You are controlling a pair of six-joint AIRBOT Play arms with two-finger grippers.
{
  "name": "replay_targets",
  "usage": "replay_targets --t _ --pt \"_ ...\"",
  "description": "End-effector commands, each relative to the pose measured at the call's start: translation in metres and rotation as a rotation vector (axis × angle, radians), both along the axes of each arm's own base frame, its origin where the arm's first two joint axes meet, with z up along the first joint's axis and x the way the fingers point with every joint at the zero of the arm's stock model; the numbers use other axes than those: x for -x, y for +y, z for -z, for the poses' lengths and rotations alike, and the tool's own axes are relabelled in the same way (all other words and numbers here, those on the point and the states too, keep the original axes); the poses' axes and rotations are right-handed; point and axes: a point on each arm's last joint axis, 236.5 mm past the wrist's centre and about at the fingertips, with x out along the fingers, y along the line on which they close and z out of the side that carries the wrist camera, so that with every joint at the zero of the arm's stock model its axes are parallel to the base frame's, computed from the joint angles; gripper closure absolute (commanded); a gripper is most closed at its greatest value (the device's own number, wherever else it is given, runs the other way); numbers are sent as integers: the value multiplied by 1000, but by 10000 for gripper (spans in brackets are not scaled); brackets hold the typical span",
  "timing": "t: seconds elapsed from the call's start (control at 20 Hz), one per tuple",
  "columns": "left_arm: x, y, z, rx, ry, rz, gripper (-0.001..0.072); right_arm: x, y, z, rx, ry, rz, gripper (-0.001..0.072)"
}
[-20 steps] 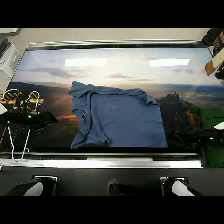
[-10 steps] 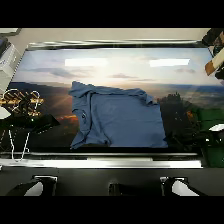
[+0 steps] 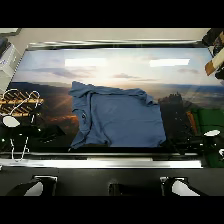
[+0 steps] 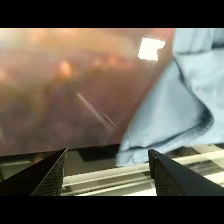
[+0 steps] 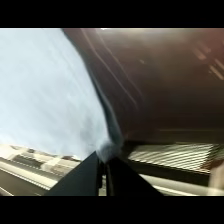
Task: Fold the clothes and pants, and hang the long-sleeved shirts on hangers.
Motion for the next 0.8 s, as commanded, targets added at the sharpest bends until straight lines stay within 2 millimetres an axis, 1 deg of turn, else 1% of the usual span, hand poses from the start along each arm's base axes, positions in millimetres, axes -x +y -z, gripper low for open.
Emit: replay_targets --t 0.0,0.1,0.15,0.3,0.5,0.6,0.7,0.75 --pt "11 -20 8 77 8 41 121 -10 8 -7 -44 -38 31 673" --pt "16 -36 10 120 15 96 135 -14 11 -13 -57 -54 40 673" --pt "18 -47 9 145 7 136 180 -16 11 -17 -59 -68 43 673" --pt "24 -64 12 150 10 201 182 -19 10 -28 -38 -110 41 673" --pt "31 -73 20 149 38 236 182 -23 9 -38 -22 -138 56 673" --pt "34 -74 28 154 73 237 182 -26 10 -44 -20 -163 62 673" --pt "34 -73 36 152 89 233 188 -27 10 -50 -12 -182 60 673" --pt "32 -72 38 147 89 228 268 -27 10 -53 -11 -189 56 673"
